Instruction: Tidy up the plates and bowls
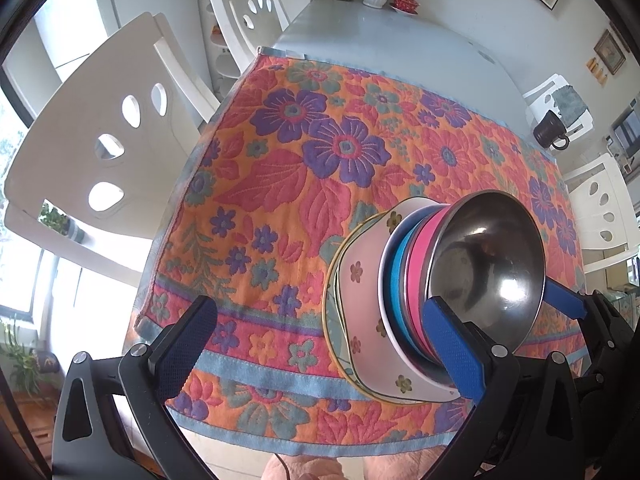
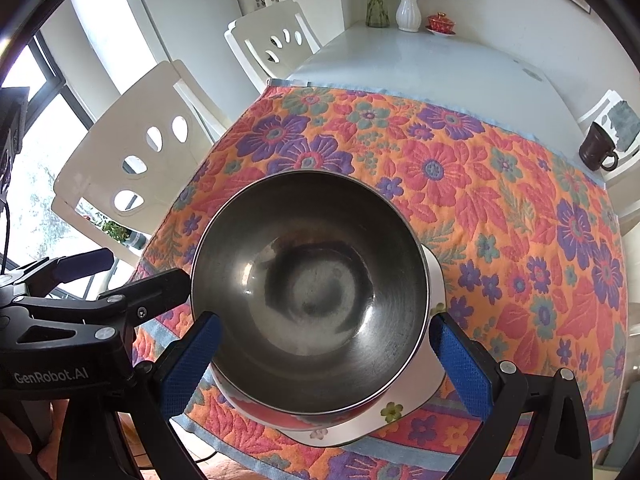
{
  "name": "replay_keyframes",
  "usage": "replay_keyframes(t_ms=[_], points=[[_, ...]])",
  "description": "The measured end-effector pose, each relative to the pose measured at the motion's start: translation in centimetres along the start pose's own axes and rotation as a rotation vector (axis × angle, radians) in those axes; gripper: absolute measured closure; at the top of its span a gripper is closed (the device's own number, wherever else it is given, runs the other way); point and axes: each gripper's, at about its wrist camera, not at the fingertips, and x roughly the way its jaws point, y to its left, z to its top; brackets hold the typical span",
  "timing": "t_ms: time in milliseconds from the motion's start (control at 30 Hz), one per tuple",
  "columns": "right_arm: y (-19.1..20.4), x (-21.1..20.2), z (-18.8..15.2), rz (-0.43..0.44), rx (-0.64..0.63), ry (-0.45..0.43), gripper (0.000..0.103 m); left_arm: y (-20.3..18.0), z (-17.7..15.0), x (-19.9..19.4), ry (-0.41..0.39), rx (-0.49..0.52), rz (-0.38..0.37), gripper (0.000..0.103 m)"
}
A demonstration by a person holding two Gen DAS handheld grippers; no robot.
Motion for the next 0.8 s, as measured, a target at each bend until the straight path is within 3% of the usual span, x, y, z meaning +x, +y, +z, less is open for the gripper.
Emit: replay_keyframes(t_ms=[800], points=[[-0.11,-0.50,-0.45,-0.020,0.011,0.000,0.000,0.09,-0.22,-0.18,0.016,0.004,-0.002,0.001]])
